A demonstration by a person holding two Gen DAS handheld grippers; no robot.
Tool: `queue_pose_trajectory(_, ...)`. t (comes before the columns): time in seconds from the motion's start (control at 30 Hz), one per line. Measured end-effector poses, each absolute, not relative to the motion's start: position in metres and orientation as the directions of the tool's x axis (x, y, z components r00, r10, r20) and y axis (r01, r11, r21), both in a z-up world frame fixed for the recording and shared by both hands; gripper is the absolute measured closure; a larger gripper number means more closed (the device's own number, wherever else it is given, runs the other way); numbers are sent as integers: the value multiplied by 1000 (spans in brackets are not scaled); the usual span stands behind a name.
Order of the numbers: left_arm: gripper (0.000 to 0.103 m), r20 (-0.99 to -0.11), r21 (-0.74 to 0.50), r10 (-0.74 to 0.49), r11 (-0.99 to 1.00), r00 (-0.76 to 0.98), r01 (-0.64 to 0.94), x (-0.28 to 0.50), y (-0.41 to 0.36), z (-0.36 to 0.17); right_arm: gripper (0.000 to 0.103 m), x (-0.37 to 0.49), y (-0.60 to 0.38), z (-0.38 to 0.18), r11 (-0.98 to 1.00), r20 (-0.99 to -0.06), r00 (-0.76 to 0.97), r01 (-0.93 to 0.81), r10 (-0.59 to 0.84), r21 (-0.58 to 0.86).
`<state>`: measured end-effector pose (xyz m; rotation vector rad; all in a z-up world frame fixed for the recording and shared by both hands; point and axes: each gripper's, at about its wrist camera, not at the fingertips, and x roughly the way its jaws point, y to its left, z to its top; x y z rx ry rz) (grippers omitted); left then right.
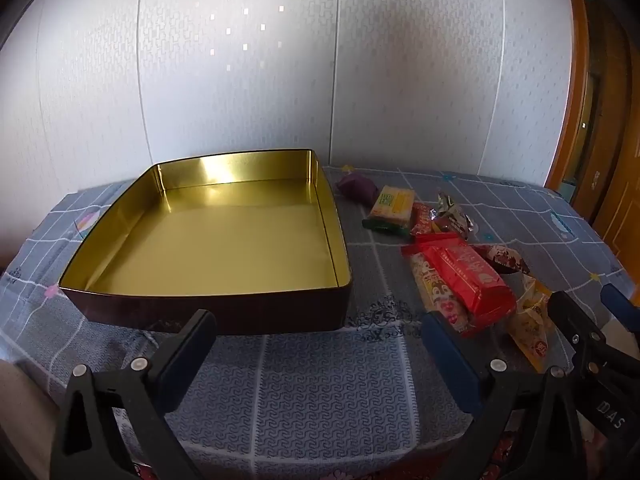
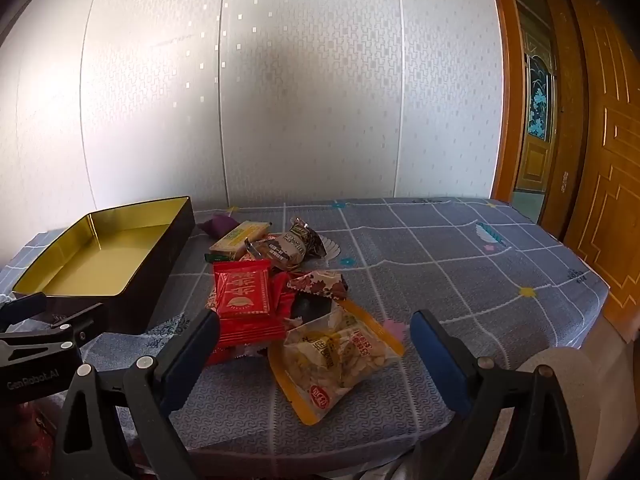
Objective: Organize snacks
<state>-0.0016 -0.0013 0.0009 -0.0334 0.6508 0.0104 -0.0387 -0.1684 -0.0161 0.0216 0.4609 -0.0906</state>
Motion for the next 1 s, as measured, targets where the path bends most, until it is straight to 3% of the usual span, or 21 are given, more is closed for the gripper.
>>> queue_pose_trajectory(0.4, 0, -621, -28, -9, 1000, 784, -11, -2, -8, -4, 6, -51, -165, -24, 997, -432, 899, 83, -78, -6)
queue_pose_trajectory(1.0, 0, -626, -36, -16, 999, 780, -8, 0, -2, -3, 6, -32, -169, -23, 996, -486, 871, 85, -75, -2)
